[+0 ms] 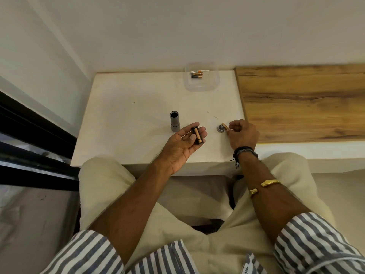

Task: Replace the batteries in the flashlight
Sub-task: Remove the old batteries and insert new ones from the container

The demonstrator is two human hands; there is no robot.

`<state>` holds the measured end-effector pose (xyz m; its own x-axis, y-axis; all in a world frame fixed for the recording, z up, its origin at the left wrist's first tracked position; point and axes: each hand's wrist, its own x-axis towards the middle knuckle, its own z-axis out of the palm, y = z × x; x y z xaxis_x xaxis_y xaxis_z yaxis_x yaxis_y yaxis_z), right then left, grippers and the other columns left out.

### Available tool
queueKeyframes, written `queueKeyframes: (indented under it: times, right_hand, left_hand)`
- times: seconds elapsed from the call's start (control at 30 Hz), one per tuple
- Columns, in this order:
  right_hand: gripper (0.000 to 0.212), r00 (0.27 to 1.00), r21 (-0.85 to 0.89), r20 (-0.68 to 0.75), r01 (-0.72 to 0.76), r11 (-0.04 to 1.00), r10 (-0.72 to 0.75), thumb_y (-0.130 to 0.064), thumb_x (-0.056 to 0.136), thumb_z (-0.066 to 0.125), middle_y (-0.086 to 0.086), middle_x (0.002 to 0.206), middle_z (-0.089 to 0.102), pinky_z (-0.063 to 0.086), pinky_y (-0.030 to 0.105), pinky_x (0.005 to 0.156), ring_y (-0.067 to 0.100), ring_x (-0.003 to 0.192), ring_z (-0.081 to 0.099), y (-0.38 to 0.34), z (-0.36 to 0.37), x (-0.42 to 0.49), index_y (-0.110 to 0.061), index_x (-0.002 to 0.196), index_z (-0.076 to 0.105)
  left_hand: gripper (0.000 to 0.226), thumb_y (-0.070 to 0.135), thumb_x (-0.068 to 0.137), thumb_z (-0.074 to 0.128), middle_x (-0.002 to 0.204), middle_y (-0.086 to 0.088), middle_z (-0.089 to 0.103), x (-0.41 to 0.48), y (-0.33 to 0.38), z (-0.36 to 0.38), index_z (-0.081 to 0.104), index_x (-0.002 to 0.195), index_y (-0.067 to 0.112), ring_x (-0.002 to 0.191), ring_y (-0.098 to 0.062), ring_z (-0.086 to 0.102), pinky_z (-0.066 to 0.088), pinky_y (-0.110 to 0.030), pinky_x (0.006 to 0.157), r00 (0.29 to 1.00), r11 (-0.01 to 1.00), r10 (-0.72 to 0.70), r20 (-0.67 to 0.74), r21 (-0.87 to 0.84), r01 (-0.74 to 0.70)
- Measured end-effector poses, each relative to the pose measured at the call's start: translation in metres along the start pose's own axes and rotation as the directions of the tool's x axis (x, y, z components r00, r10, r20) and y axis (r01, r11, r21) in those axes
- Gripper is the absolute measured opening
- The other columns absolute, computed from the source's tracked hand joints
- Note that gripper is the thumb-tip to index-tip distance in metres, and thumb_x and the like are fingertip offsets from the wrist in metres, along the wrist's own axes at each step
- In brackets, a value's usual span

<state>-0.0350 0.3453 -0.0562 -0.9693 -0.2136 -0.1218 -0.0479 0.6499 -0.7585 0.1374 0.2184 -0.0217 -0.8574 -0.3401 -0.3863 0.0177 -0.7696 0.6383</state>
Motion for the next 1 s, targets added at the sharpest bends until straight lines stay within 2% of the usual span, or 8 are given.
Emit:
queueKeyframes:
  times: [0.2,0.3,0.4,0.5,0.67,0.77,0.9,1.0]
  right_hand:
    - [0.013,0.992,0.089,-0.043,0.118,0.989,-0.115,-0.011,0.087,0.073,-0.001,0.088,0.076,0.058,0.024,0.077,0.014,0.082,0.07,-0.022,-0.008,-0.02,-0.016,0.099,0.077]
    - [0.016,0.946,0.223,0.199,0.21,0.952,-0.256,-0.015,0.089,0.072,-0.003,0.085,0.075,0.059,0.026,0.066,0.015,0.078,0.072,-0.04,-0.014,-0.034,-0.019,0.103,0.077]
    - [0.029,0.787,0.267,0.487,0.279,0.922,-0.379,-0.017,0.09,0.075,-0.004,0.11,0.074,0.062,0.03,0.062,0.012,0.078,0.071,-0.053,-0.02,-0.043,-0.022,0.118,0.075]
    - [0.034,0.722,0.213,0.544,0.374,0.903,-0.427,-0.02,0.086,0.08,-0.01,0.116,0.074,0.063,0.035,0.071,0.013,0.082,0.071,-0.055,-0.02,-0.049,-0.027,0.119,0.075]
    - [0.029,0.763,0.122,0.512,0.39,0.913,-0.395,-0.024,0.079,0.081,-0.023,0.09,0.074,0.052,0.052,0.101,-0.001,0.077,0.071,-0.052,-0.015,-0.055,-0.031,0.108,0.078]
    - [0.032,0.769,0.09,0.496,0.417,0.904,-0.404,-0.032,0.076,0.078,-0.019,0.076,0.074,0.048,0.057,0.104,-0.003,0.074,0.07,-0.052,-0.013,-0.06,-0.03,0.107,0.078]
    - [0.03,0.733,-0.005,0.484,0.548,0.836,-0.478,-0.026,0.083,0.077,-0.003,0.095,0.079,0.057,0.037,0.093,0.01,0.083,0.071,-0.058,-0.011,-0.065,-0.019,0.112,0.078]
    - [0.028,0.695,-0.084,0.504,0.63,0.772,-0.513,-0.031,0.089,0.071,0.0,0.1,0.078,0.037,0.008,0.081,0.017,0.089,0.071,-0.06,-0.008,-0.068,-0.017,0.112,0.077]
  left_hand:
    - [0.034,0.004,0.101,0.05,0.132,-0.016,0.064,-0.002,0.005,0.0,0.055,0.134,0.008,0.121,-0.03,0.062,0.054,-0.038,0.097,0.999,0.999,-0.019,-0.026,0.047,0.02]
    - [0.032,0.007,0.101,0.051,0.128,-0.016,0.066,-0.002,0.007,-0.001,0.055,0.133,0.006,0.118,-0.029,0.064,0.054,-0.038,0.097,0.997,0.996,-0.016,-0.072,0.088,0.023]
    - [0.032,0.008,0.1,0.054,0.122,-0.019,0.069,-0.002,0.007,-0.001,0.054,0.131,-0.001,0.112,-0.03,0.068,0.053,-0.042,0.1,0.987,0.99,-0.011,-0.158,0.138,0.033]
    - [0.034,0.012,0.097,0.06,0.117,-0.019,0.071,-0.004,0.008,-0.002,0.057,0.127,-0.004,0.107,-0.03,0.07,0.058,-0.037,0.089,0.978,0.982,0.003,-0.208,0.186,0.037]
    - [0.029,0.008,0.092,0.067,0.111,-0.021,0.073,-0.005,0.009,-0.003,0.064,0.119,-0.004,0.102,-0.032,0.072,0.06,-0.035,0.08,0.971,0.979,-0.003,-0.24,0.197,0.052]
    - [0.026,0.005,0.09,0.069,0.108,-0.02,0.074,-0.004,0.008,-0.003,0.067,0.115,-0.002,0.099,-0.032,0.073,0.061,-0.035,0.08,0.966,0.976,0.001,-0.257,0.208,0.055]
    - [0.026,0.005,0.088,0.071,0.107,-0.018,0.074,-0.003,0.005,-0.004,0.069,0.114,0.0,0.098,-0.031,0.074,0.06,-0.041,0.088,0.953,0.967,0.007,-0.302,0.246,0.07]
    - [0.026,0.005,0.088,0.071,0.107,-0.017,0.075,-0.002,0.004,-0.006,0.069,0.114,0.0,0.097,-0.029,0.074,0.059,-0.043,0.089,0.947,0.96,0.01,-0.32,0.269,0.081]
